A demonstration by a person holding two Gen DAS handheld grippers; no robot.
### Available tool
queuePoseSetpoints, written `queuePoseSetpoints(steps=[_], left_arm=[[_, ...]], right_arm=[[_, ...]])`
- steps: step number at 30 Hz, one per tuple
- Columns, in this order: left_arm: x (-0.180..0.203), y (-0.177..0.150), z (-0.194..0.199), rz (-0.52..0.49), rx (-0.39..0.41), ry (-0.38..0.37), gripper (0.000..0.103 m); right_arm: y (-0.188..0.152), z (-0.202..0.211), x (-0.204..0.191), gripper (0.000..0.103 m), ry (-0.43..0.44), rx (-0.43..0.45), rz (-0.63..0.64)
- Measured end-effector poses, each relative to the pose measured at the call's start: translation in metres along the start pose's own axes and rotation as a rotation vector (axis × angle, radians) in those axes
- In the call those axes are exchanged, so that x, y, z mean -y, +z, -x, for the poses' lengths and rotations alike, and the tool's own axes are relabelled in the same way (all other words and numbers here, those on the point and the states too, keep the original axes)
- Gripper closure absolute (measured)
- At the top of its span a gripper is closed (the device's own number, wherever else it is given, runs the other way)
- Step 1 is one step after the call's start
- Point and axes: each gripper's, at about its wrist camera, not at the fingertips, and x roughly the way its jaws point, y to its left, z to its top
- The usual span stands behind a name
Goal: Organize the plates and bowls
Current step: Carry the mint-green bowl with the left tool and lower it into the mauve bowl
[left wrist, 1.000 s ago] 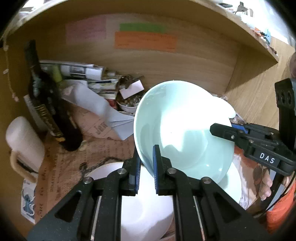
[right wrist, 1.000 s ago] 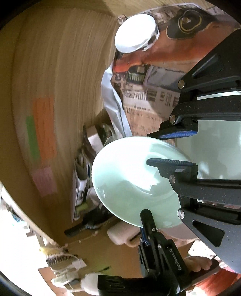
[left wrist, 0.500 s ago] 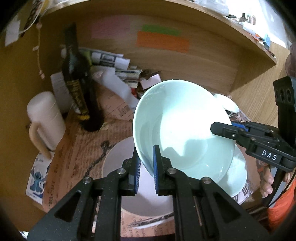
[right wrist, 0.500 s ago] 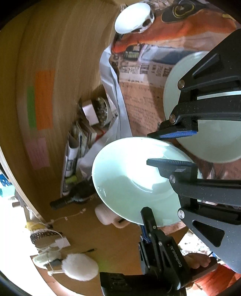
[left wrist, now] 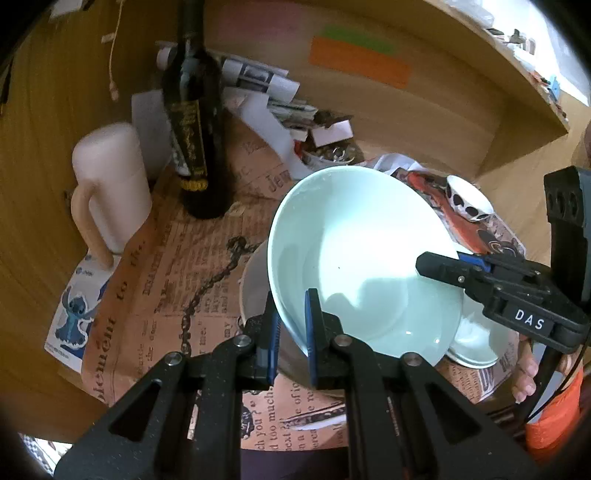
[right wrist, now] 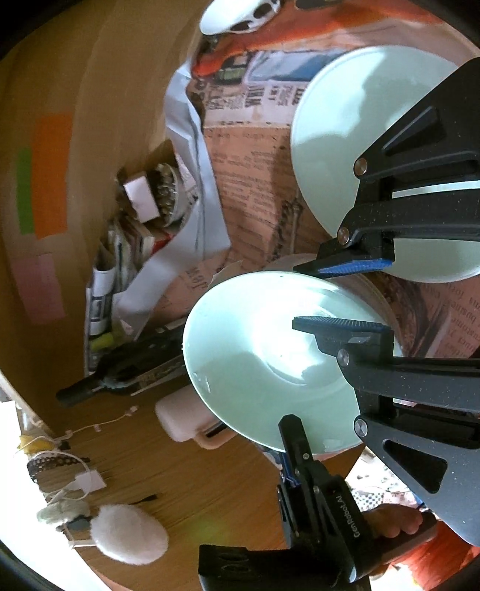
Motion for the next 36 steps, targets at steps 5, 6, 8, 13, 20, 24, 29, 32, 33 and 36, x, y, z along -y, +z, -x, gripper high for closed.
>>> queuePoseSetpoints(steps=[5,6,8,13,20,24,29,32,33,36], left_arm=[[-0.005,-0.004,-0.007,0.006,-0.008,0.008,0.093],[-0.005,-0.005,-0.008,0.001,-0.007,0.014,0.093],[-0.004,-0.005,-0.008,-0.007,-0.006,0.016,0.093],[-0.007,-0.008,-0.016,-0.011,-0.03,0.015,0.093],[-0.01,-0.006,-0.017,-0.006,-0.028,0.004,0.093],[-0.012,-0.006,-0.018,-0.003,-0.029,-0.002,0.093],[-0.012,-0.005,-0.021,-0.003,-0.037,0.004,0.093],[-0.011,-0.005,-0.021,-0.008,-0.04,0.006,0.092],[-0.011,-0.005,-0.02,-0.008,-0.039,0.003,0.092],[-0.013,-0.005,-0.021,0.003,-0.051,-0.019,0.089]], right_arm=[[-0.005,-0.014,0.0,0.083,-0.001,-0.035,-0.003],[-0.005,-0.016,0.0,0.083,-0.002,-0.04,-0.003],[-0.006,-0.019,0.001,0.083,-0.001,-0.052,-0.004],[-0.007,-0.022,0.001,0.084,-0.002,-0.064,-0.004],[-0.006,-0.027,-0.005,0.084,-0.032,-0.073,0.041],[-0.007,-0.026,-0.007,0.084,-0.049,-0.069,0.068],[-0.006,-0.026,-0.014,0.084,-0.104,-0.059,0.121],[-0.006,-0.027,-0.016,0.083,-0.127,-0.061,0.141],[-0.005,-0.027,-0.016,0.083,-0.128,-0.062,0.143],[-0.005,-0.027,-0.016,0.083,-0.137,-0.066,0.152]])
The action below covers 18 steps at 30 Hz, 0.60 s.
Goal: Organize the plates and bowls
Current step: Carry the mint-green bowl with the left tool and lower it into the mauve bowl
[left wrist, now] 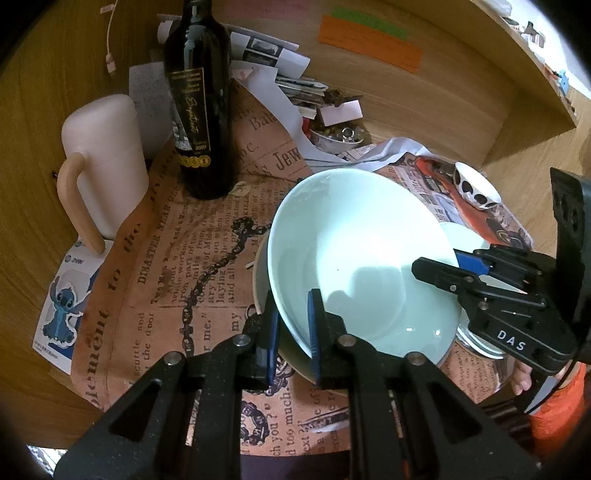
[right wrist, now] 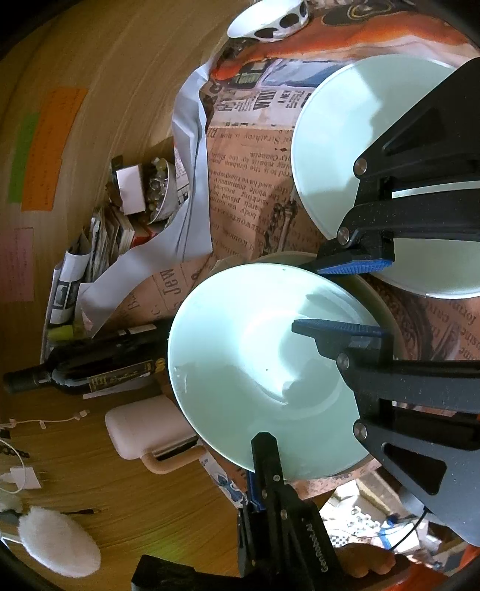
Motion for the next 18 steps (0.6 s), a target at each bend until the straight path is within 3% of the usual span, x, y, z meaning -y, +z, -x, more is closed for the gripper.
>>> queuePoseSetpoints(steps=[18], left_arm=[[-0.0019,0.0041,-0.0077,-0.006,-0.034,-0.002,0.087]], right_arm=[[0.0046,0.006,0.0005,0.082,-0.055,0.016,0.015]])
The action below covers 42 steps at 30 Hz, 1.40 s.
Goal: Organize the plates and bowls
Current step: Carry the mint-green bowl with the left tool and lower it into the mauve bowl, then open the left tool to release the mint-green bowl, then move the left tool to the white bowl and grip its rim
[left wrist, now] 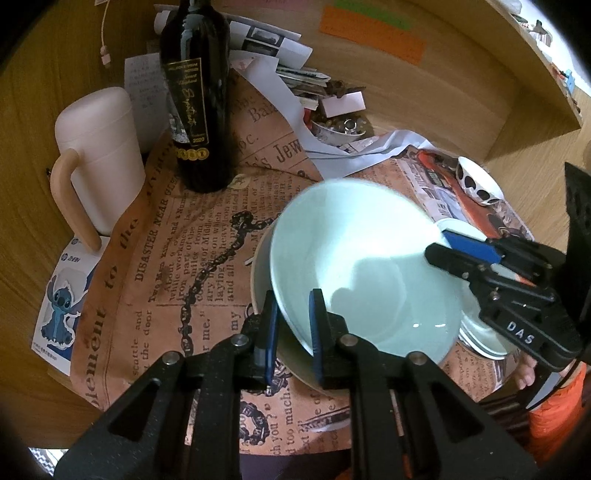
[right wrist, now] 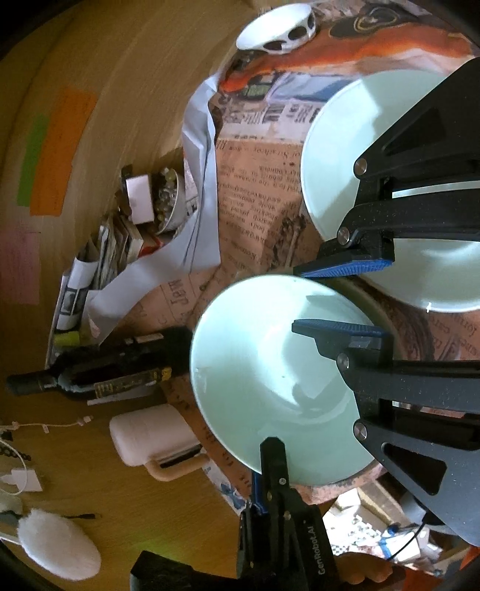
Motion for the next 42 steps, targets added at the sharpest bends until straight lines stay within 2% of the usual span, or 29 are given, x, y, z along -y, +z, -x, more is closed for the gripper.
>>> queuePoseSetpoints(steps=[3,5,9,11,14,17,19,21,23,25,28,32,42], left_arm=[[0.006,0.002,0.001,-0.03,0.009,0.029,0.08],[0.011,0.004,0.001,-0.048,0.008,0.031,0.071],[0.017,0.006,0.001,-0.073,0.012,0.063,0.067],[0.016,0.009,0.005,-0.07,0.038,0.067,0.052],[0.015,0.015,0.019,-0.059,0.117,0.087,0.039],[0.016,0.022,0.03,-0.06,0.16,0.083,0.038],[0.018,0.025,0.036,-0.056,0.189,0.071,0.038],[0.021,0.027,0.041,-0.056,0.213,0.064,0.036],[0.027,0.028,0.044,-0.058,0.241,0.055,0.029],[0.033,0.03,0.047,-0.063,0.271,0.046,0.022],[0.047,0.034,0.051,-0.083,0.301,0.027,0.02],[0.067,0.041,0.049,-0.104,0.332,0.002,0.006],[0.112,0.06,0.026,-0.16,0.307,-0.041,0.005]], right_arm=[[0.0,0.003,0.003,0.079,0.006,0.018,-0.003],[0.0,0.002,0.003,0.079,0.01,0.015,-0.004],[-0.002,-0.001,0.002,0.078,0.008,0.013,0.001],[-0.003,-0.002,0.003,0.074,0.017,0.013,-0.008],[-0.004,0.001,0.005,0.068,0.018,0.023,-0.017],[-0.004,0.006,0.008,0.068,0.023,0.039,-0.021],[-0.003,0.012,0.013,0.063,0.022,0.056,-0.029],[-0.004,0.021,0.02,0.056,0.01,0.086,-0.043],[-0.004,0.03,0.03,0.054,-0.014,0.115,-0.058],[-0.004,0.04,0.045,0.054,-0.045,0.134,-0.081],[-0.005,0.053,0.069,0.053,-0.105,0.156,-0.118],[-0.008,0.067,0.112,0.048,-0.176,0.177,-0.193],[-0.022,0.069,0.236,0.042,-0.37,0.133,-0.459]])
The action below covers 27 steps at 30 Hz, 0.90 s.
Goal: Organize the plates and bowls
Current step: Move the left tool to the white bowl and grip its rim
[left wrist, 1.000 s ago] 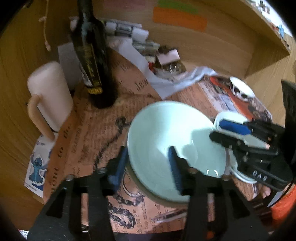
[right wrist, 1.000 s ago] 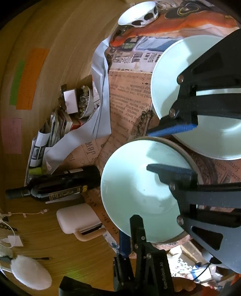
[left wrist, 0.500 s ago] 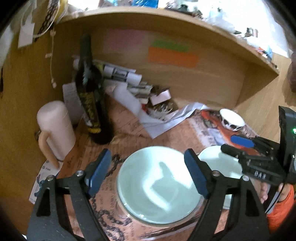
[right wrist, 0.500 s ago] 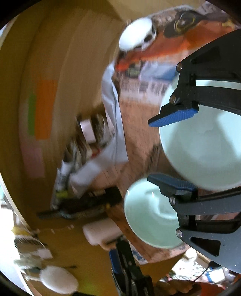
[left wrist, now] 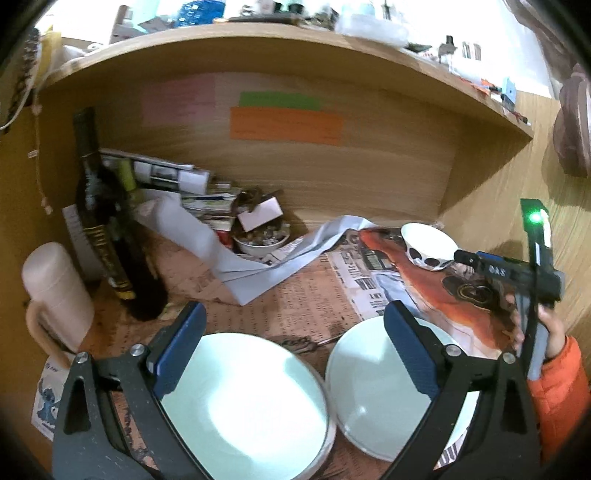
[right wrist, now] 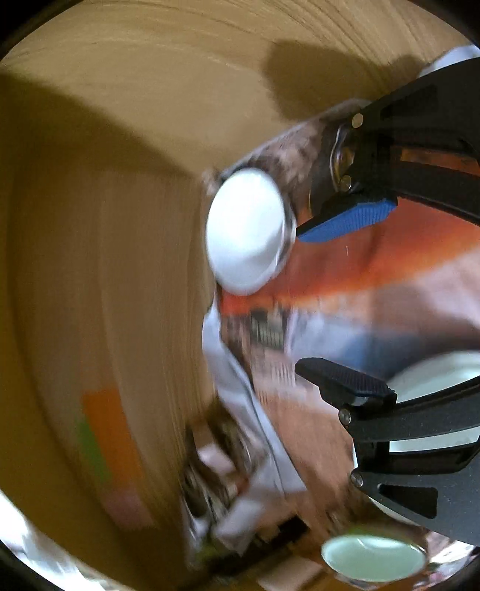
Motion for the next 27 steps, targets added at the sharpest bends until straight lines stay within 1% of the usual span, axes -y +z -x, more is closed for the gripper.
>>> queuePoseSetpoints(steps=[4,7,9,12,14,15,17,19,20,22,23,25,27], left_arm=[[0.007,0.003,-0.011,-0.017,-0.013,-0.006,0.005],[0.008,0.005,-0.017,-0.023,-0.024,-0.01,0.005],[0.008,0.006,-0.023,-0.025,-0.035,-0.013,0.005],[0.007,0.008,-0.03,-0.025,-0.052,-0.016,0.005],[0.006,0.009,-0.035,-0.025,-0.061,-0.018,0.005],[0.006,0.01,-0.037,-0.025,-0.065,-0.016,0.005],[0.005,0.011,-0.041,-0.027,-0.071,-0.014,0.005],[0.005,0.013,-0.045,-0.027,-0.083,-0.014,0.005],[0.006,0.013,-0.047,-0.026,-0.091,-0.016,0.005],[0.009,0.016,-0.055,-0.024,-0.117,-0.03,0.005],[0.011,0.017,-0.058,-0.025,-0.129,-0.036,0.005],[0.016,0.02,-0.068,-0.022,-0.163,-0.05,0.005],[0.021,0.024,-0.079,-0.018,-0.195,-0.06,0.005]], right_arm=[[0.008,-0.024,0.033,0.042,-0.04,-0.033,-0.101],[0.014,-0.045,0.056,0.042,-0.045,-0.072,-0.205],[0.016,-0.055,0.064,0.042,-0.052,-0.082,-0.245],[0.02,-0.074,0.068,0.042,-0.098,-0.114,-0.246],[0.022,-0.086,0.069,0.042,-0.101,-0.132,-0.256],[0.022,-0.089,0.069,0.045,-0.108,-0.137,-0.256],[0.022,-0.096,0.067,0.045,-0.122,-0.145,-0.246],[0.022,-0.102,0.066,0.052,-0.145,-0.151,-0.231],[0.021,-0.104,0.068,0.054,-0.146,-0.159,-0.23],[0.02,-0.104,0.073,0.059,-0.128,-0.171,-0.241],[0.019,-0.104,0.073,0.061,-0.111,-0.171,-0.238],[0.017,-0.102,0.069,0.068,-0.072,-0.174,-0.222],[0.015,-0.1,0.063,0.07,-0.029,-0.182,-0.199]])
